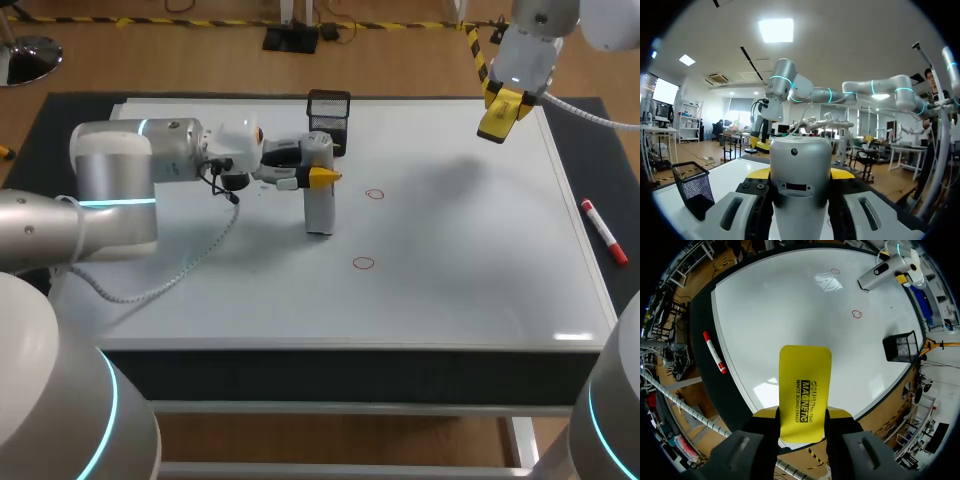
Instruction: Pick up the inspection probe, press it on each red-marked spot on the whiteboard one by one, put down the probe, pick up the eraser, and wipe off all the red marks.
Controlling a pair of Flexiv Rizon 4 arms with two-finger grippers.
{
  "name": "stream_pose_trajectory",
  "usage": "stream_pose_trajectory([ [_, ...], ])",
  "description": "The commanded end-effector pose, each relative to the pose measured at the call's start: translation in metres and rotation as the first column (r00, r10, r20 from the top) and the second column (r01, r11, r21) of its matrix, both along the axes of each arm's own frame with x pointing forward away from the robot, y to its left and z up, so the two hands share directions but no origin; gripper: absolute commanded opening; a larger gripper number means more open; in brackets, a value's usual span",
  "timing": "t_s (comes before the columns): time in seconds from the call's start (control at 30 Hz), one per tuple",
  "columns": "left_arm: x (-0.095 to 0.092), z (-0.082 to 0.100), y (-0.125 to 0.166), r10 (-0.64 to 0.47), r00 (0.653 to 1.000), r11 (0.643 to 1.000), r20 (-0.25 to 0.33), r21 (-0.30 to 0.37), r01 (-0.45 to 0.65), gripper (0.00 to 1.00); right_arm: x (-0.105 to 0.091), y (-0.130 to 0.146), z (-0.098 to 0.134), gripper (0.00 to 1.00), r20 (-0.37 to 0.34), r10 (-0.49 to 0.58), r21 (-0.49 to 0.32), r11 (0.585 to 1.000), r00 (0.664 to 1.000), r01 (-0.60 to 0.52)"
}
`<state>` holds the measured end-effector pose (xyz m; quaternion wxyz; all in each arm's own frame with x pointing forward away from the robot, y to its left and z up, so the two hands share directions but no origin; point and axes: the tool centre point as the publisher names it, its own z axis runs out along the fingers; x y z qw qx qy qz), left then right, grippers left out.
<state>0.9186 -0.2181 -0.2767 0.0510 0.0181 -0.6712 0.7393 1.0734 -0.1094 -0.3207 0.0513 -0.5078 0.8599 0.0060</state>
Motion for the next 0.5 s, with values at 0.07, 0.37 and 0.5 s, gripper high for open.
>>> stream_pose_trajectory([
  [0.07,0.0,-0.001,0.0,-0.001,1.0,1.0,0.002,-0.002,0.001,0.0,0.001,-0.001,0.001,0.0,-0.002,0.002,-0.004,1.0,1.0,-0.002],
  [0.37,-0.001,0.012,0.002,0.013,1.0,1.0,0.022,-0.003,-0.013,0.0,0.001,-0.001,0.001,0.0,-0.002,0.002,-0.004,1.0,1.0,-0.002],
  [0.5,0.005,0.025,0.017,0.019,0.999,1.0,0.05,0.002,-0.019,0.0,0.001,-0.001,0.001,0.0,-0.002,0.002,-0.004,1.0,1.0,-0.002],
])
